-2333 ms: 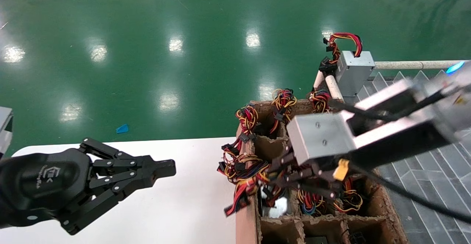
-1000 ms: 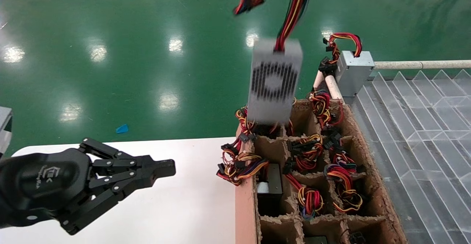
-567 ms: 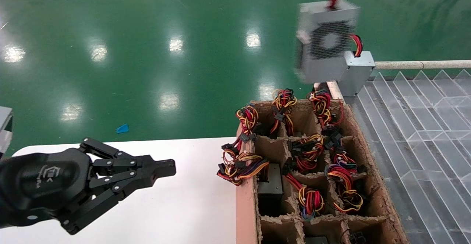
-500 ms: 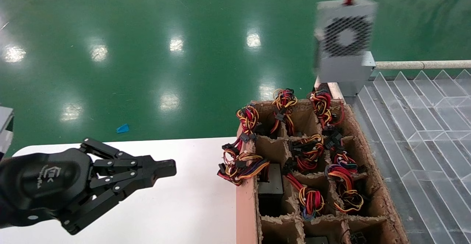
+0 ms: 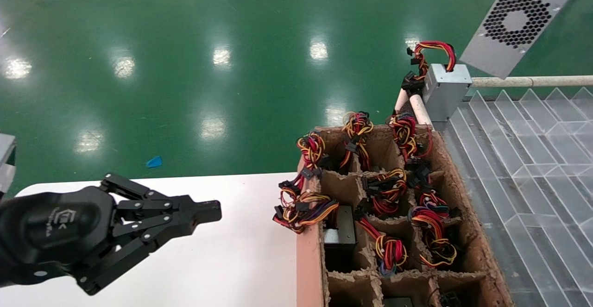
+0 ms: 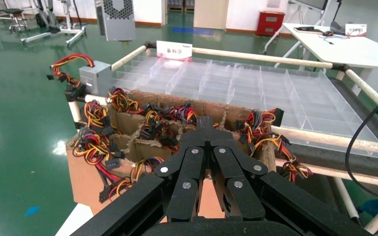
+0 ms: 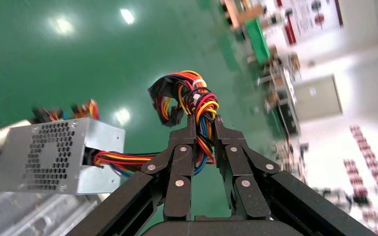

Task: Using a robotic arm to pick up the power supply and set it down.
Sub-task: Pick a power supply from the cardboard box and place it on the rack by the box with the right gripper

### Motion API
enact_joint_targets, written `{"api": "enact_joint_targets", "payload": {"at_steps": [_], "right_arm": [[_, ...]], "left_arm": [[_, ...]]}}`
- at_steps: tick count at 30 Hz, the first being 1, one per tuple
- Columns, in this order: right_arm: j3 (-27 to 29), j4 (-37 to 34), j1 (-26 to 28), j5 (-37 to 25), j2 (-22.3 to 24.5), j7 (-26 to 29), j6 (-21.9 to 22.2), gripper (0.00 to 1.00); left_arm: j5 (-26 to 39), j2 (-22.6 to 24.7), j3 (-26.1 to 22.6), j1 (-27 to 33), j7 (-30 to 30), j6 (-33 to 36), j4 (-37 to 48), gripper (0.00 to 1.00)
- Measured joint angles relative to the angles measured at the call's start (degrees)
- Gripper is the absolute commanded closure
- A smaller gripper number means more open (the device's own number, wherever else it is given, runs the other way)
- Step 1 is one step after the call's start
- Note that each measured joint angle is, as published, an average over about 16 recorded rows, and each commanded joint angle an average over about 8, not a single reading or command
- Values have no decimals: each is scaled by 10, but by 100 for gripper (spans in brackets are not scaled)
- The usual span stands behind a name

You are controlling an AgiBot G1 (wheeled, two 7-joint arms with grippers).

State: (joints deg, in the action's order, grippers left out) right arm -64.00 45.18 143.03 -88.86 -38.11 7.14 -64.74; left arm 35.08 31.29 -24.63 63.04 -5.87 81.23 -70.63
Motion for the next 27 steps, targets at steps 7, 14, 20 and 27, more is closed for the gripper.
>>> {"api": "enact_joint_targets", "payload": {"at_steps": [7,14,20,27], "right_arm": [[-7,-74,-24,-18,-7,-18,39,100],[-10,-166,-49,-18,-31,-55,68,100],[-4,-245,-70,-6,-59,-79,94,100],[13,-325,-95,22,-92,-103,130,100]], "left_arm": [[0,0,0,0,0,0,0,100],[0,0,0,0,0,0,0,100],[0,0,0,0,0,0,0,100],[0,0,0,0,0,0,0,100]]}}
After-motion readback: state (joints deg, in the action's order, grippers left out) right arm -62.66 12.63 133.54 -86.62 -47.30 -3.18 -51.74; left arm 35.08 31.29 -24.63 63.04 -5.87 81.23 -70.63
